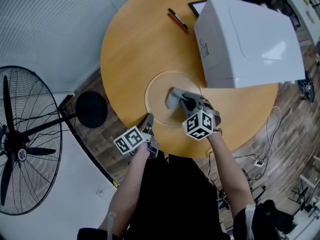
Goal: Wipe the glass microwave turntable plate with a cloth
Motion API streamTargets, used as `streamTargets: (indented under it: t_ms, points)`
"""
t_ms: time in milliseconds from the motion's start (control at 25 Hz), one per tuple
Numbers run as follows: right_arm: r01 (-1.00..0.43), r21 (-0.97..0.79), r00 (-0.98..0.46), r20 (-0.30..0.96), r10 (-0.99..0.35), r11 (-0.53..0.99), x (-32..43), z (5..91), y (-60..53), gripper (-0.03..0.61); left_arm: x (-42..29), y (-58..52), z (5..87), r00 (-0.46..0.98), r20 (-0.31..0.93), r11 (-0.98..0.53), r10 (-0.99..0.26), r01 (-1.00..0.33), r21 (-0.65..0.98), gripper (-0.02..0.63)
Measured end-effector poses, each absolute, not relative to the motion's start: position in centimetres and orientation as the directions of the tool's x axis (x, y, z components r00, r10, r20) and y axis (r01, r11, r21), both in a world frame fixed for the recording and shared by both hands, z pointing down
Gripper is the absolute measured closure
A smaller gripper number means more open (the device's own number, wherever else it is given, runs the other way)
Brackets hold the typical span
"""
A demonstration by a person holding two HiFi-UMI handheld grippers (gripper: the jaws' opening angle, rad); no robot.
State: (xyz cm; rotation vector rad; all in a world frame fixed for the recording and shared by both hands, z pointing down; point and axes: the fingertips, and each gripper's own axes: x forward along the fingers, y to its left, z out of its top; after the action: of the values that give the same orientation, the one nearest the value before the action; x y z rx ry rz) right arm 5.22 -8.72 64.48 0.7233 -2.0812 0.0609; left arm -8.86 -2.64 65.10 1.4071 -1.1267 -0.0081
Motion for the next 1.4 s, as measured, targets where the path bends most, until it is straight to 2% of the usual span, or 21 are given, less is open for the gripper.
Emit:
streamTargets:
  t_ms: [200, 400, 520, 720, 920, 1120, 1240, 1400]
  points:
    - [-0.675, 0.334, -0.2, 0.775, -0.6, 0.658, 10.3, 64.4, -11.5, 0.561, -8.9, -2.7, 65.1, 0.518, 0.605, 0.25, -0.604, -0.598, 0.762, 0.589]
    - [-0.758, 0.335, -0.115, 0.777, -0.619, 0.56, 10.8, 64.5, -9.4, 0.563, -8.8, -2.6, 65.2, 0.517, 0.606, 0.252, -0.605, -0.598, 0.761, 0.59]
    - [-0.792, 0.265, -0.152, 0.787, -0.598, 0.549, 9.0, 64.7, -7.0, 0.563, -8.9, -2.7, 65.2, 0.514, 0.608, 0.251, -0.605, -0.602, 0.758, 0.589]
    - [-0.74, 0.206, -0.242, 0.806, -0.54, 0.64, 4.5, 64.8, -3.0, 0.563, -8.9, -2.7, 65.2, 0.511, 0.611, 0.252, -0.605, -0.605, 0.755, 0.591]
    - [-0.624, 0.136, -0.373, 0.814, -0.446, 0.77, 1.0, 65.0, 0.1, 0.561, -8.9, -2.7, 65.3, 0.509, 0.612, 0.252, -0.606, -0.607, 0.754, 0.591]
    - [-0.475, 0.048, -0.5, 0.807, -0.314, 0.879, 1.7, 65.1, 1.1, 0.543, -8.8, -2.7, 65.3, 0.512, 0.612, 0.249, -0.603, -0.608, 0.754, 0.59]
    - [-0.479, 0.048, -0.494, 0.811, -0.314, 0.877, 4.3, 65.2, -0.7, 0.543, -8.7, -2.6, 65.3, 0.516, 0.612, 0.246, -0.599, -0.609, 0.754, 0.589]
    - [-0.626, 0.121, -0.379, 0.816, -0.436, 0.771, 8.7, 65.2, -5.3, 0.54, -8.7, -2.4, 65.4, 0.523, 0.609, 0.241, -0.596, -0.608, 0.757, 0.59]
